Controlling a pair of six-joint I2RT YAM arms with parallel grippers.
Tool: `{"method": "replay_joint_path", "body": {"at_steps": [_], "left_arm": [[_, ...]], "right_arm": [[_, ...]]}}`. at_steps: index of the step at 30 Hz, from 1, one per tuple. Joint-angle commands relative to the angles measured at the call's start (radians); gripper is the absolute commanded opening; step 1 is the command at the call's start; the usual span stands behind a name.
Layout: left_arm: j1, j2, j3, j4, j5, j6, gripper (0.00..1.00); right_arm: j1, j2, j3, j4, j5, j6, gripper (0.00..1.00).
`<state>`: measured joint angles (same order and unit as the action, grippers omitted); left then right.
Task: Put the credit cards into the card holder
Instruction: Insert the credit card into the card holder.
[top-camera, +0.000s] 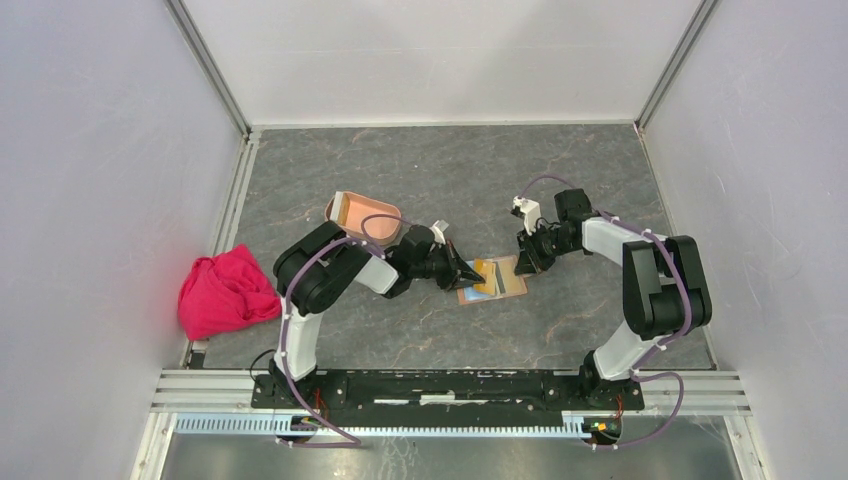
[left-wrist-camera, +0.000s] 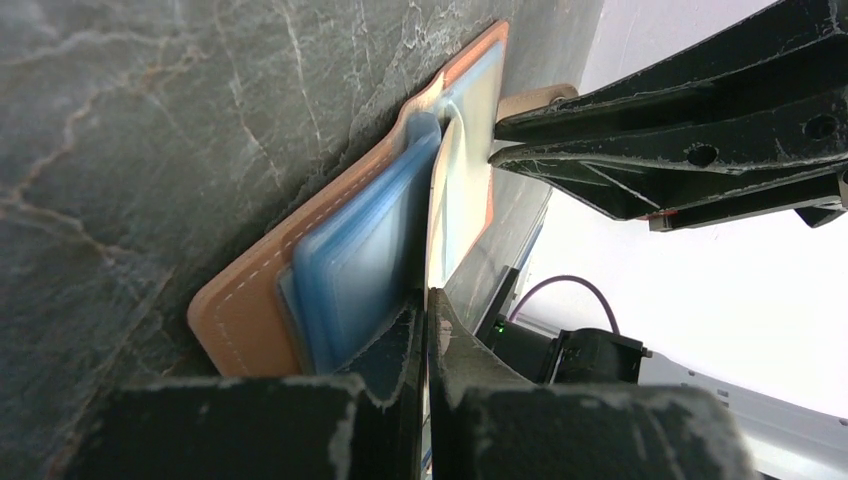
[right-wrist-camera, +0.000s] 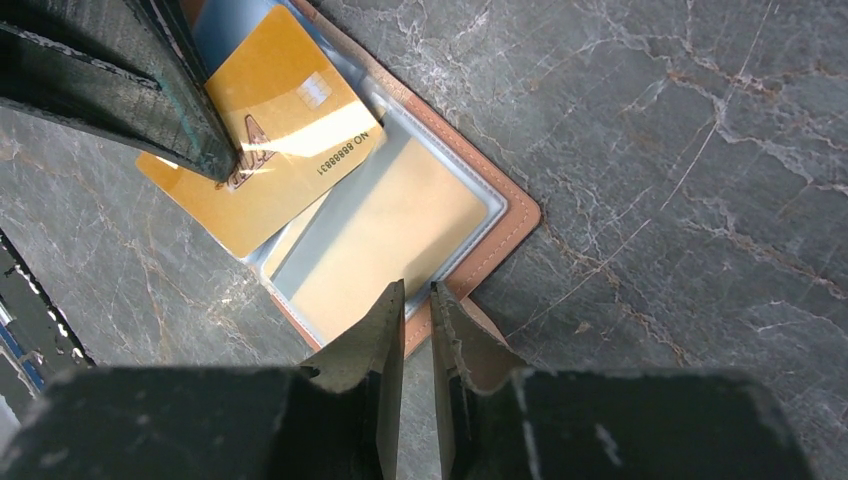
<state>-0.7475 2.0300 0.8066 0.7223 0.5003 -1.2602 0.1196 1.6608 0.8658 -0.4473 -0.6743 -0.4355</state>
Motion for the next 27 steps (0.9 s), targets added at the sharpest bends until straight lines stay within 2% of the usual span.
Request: {"method": "replay_joint_path", "body": {"at_steps": [1,13,18,27], "left_arm": [[0.002,0.025,0.029,-0.046,-0.02,0.017,0.04],[-0.03,0.03,0.044,-0.022,-0.049,-0.007,0.04],[-0.035,-0.018,-0.015,-0.044,-0.116,0.011,0.04],[-0.07,0.018,0.017,-0.01,-0.207,-0.01,0.04]], "right_arm": [[0.008,0.023,0.018,-0.007,-0.001,-0.02,0.21],[0.009,0.018,0.018,-0.007,-0.016,-0.019,0.21],[0.011,0.017,0.018,-0.007,-0.021,-0.019,0.21],[0.013,0.016,0.016,-0.004,-0.03,-0.016,0.2]]}}
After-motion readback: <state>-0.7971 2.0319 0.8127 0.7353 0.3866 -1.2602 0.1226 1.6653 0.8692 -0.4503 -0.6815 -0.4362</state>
